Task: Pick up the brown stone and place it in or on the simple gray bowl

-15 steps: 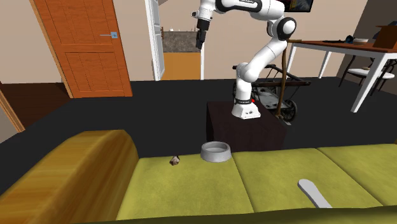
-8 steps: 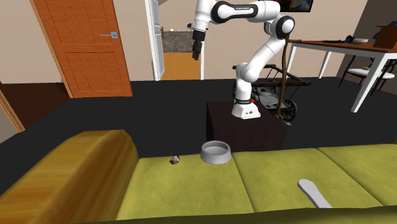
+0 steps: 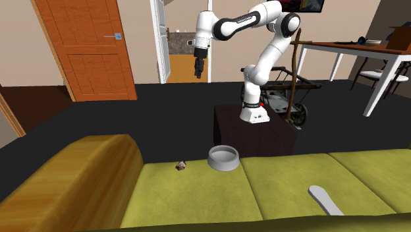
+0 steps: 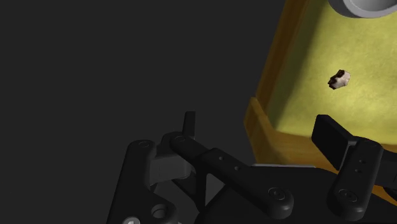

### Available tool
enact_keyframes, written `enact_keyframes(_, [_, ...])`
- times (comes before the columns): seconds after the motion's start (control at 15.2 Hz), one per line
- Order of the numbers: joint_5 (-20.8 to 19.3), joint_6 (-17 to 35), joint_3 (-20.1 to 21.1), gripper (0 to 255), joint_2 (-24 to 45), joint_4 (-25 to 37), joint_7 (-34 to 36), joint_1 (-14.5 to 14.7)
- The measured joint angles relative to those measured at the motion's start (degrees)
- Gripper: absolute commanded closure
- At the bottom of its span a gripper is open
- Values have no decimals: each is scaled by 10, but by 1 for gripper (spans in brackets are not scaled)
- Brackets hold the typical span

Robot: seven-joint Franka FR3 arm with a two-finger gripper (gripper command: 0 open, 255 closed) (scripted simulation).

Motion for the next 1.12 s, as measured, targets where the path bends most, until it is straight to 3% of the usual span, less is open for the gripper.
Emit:
enact_keyframes(0.66, [39, 154, 70, 0, 159, -2, 57, 31])
enact_keyframes(1.12, [29, 253, 113, 0, 306, 42, 106, 45])
